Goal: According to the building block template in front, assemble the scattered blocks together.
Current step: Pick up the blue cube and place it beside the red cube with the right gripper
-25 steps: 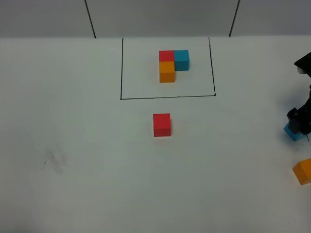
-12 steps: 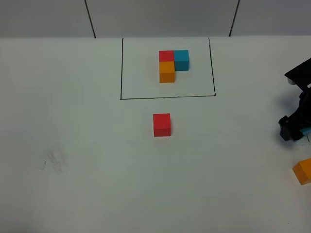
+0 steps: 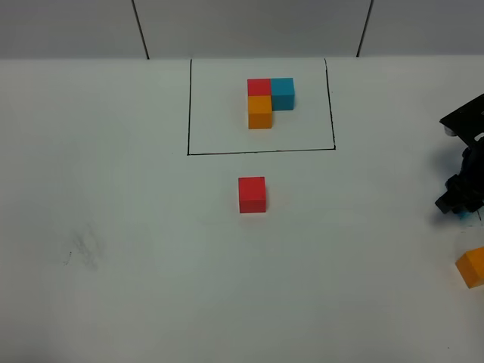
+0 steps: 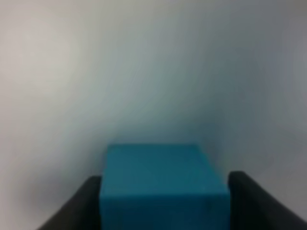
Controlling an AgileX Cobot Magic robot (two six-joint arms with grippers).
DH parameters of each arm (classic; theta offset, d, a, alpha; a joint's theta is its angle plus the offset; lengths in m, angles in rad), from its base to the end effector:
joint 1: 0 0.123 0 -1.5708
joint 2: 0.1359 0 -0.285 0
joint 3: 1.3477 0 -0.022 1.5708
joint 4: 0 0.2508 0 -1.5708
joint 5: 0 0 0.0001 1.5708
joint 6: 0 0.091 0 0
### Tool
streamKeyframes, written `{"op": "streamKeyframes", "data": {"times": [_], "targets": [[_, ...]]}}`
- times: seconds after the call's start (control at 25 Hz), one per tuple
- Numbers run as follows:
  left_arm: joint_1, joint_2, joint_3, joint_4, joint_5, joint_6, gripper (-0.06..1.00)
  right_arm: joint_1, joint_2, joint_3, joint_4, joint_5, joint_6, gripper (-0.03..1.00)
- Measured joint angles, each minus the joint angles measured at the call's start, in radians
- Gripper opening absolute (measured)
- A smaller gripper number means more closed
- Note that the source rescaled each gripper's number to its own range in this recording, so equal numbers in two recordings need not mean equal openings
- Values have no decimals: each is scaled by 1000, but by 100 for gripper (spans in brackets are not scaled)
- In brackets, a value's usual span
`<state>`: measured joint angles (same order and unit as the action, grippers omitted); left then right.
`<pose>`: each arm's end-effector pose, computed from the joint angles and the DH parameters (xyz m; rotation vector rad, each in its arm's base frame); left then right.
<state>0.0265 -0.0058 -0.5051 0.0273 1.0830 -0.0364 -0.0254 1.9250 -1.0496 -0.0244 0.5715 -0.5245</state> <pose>-0.0073 0.0020 0.2769 -0.0664 2.0544 0.0266 0.3454 -0.0100 0.1231 -0.7535 2.8426 -0.1063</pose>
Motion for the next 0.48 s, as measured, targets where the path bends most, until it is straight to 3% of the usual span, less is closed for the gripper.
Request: {"op": "streamKeyframes", "data": {"times": [0.16, 0.28, 0.48], "targets": [[0, 0, 0, 0, 0, 0, 72, 0, 0, 0, -1, 0, -7, 26], [0, 0, 0, 0, 0, 0, 72, 29, -8, -22, -8, 74, -52, 26], [0, 0, 0, 0, 0, 0, 72, 175, -23, -114, -8, 214, -220, 26]]}}
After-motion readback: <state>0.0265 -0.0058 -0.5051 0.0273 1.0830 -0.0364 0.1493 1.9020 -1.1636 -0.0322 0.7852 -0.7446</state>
